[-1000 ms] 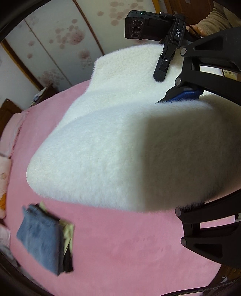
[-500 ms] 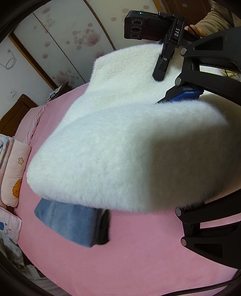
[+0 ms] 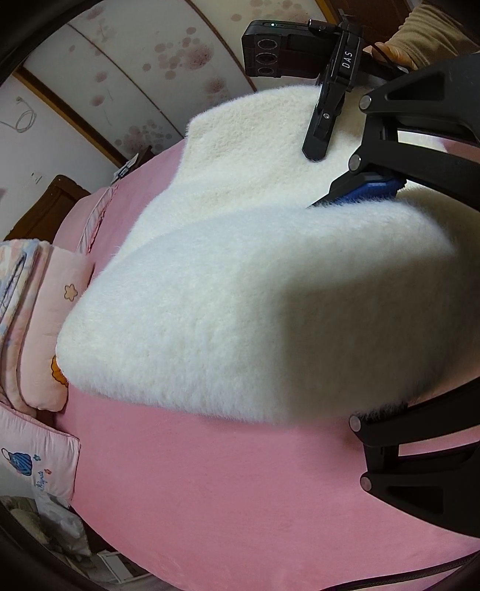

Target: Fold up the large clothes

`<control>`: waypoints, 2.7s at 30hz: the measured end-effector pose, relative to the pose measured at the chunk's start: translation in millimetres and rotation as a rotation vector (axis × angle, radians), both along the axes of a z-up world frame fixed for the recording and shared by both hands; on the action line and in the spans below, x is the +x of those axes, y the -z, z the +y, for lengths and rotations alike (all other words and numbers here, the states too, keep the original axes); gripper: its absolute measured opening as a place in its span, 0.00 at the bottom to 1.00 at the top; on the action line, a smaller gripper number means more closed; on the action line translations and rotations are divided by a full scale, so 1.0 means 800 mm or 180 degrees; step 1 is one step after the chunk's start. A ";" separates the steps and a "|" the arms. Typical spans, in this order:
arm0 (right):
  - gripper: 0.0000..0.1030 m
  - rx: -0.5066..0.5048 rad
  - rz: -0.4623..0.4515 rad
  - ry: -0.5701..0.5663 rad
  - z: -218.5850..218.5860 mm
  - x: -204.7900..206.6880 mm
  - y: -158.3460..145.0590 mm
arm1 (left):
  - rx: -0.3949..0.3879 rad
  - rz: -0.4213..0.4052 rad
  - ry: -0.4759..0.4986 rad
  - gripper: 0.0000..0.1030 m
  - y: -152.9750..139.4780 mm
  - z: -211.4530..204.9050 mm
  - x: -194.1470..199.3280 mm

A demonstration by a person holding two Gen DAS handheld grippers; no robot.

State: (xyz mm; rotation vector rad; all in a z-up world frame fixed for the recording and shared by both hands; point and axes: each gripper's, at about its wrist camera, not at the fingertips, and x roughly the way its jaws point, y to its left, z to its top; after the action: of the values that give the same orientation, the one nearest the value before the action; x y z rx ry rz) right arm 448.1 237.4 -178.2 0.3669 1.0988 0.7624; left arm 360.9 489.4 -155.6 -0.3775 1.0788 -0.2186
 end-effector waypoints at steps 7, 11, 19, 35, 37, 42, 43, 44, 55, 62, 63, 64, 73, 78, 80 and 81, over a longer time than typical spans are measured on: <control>0.44 -0.0302 0.0088 0.0003 0.015 0.071 0.074 | -0.0030 0.0090 -0.0080 0.76 0.087 0.014 0.059; 0.46 -0.0354 0.0087 -0.0037 0.013 0.089 0.106 | -0.0029 -0.0018 -0.0093 0.82 0.103 0.010 0.063; 0.66 -0.0426 0.0134 0.0097 0.010 0.093 0.117 | 0.0244 -0.0064 -0.0131 1.00 0.113 -0.016 0.072; 0.69 -0.1532 -0.0415 0.0112 -0.070 -0.054 0.065 | 0.1614 -0.0446 -0.0566 1.00 0.072 -0.091 -0.056; 0.69 -0.1509 -0.0397 0.0170 -0.070 -0.054 0.069 | 0.1449 -0.0405 -0.0683 1.00 0.081 -0.083 -0.065; 0.69 -0.1483 -0.0285 0.0341 -0.067 -0.058 0.061 | 0.1451 -0.0291 -0.0818 1.00 0.065 -0.087 -0.062; 0.69 -0.1483 -0.0288 0.0355 -0.068 -0.061 0.054 | 0.1499 -0.0301 -0.0801 0.99 0.056 -0.091 -0.069; 0.69 -0.1472 -0.0318 0.0350 -0.072 -0.070 0.041 | 0.1517 -0.0356 -0.0757 0.99 0.043 -0.099 -0.075; 0.71 -0.1053 -0.0576 0.0315 -0.157 -0.232 -0.128 | 0.1099 -0.0820 -0.0690 0.99 -0.143 -0.237 -0.261; 0.71 -0.0863 -0.0689 0.0190 -0.249 -0.371 -0.223 | 0.0843 -0.0729 -0.0720 0.99 -0.195 -0.355 -0.397; 0.71 -0.0889 -0.0735 0.0177 -0.259 -0.383 -0.228 | 0.0824 -0.0726 -0.0721 0.99 -0.196 -0.374 -0.417; 0.71 -0.0924 -0.0780 0.0160 -0.271 -0.399 -0.233 | 0.0819 -0.0715 -0.0720 0.99 -0.196 -0.387 -0.429; 0.71 -0.1261 -0.0777 0.0353 -0.372 -0.509 -0.191 | 0.0864 -0.0490 -0.0856 0.99 -0.140 -0.499 -0.525; 0.71 -0.1478 -0.0744 0.0440 -0.400 -0.550 -0.154 | 0.0825 -0.0287 -0.0854 0.99 -0.103 -0.532 -0.550; 0.71 -0.1526 -0.0738 0.0496 -0.409 -0.563 -0.147 | 0.0874 -0.0255 -0.0850 0.99 -0.096 -0.544 -0.560; 0.71 -0.1534 -0.0729 0.0527 -0.413 -0.569 -0.146 | 0.0901 -0.0254 -0.0846 0.99 -0.094 -0.550 -0.566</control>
State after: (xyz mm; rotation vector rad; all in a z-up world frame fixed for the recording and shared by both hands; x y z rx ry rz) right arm -7.0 -92.9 -61.4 -0.0392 0.9836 0.3638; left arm -92.0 49.6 -80.8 -0.2512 0.9539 0.1536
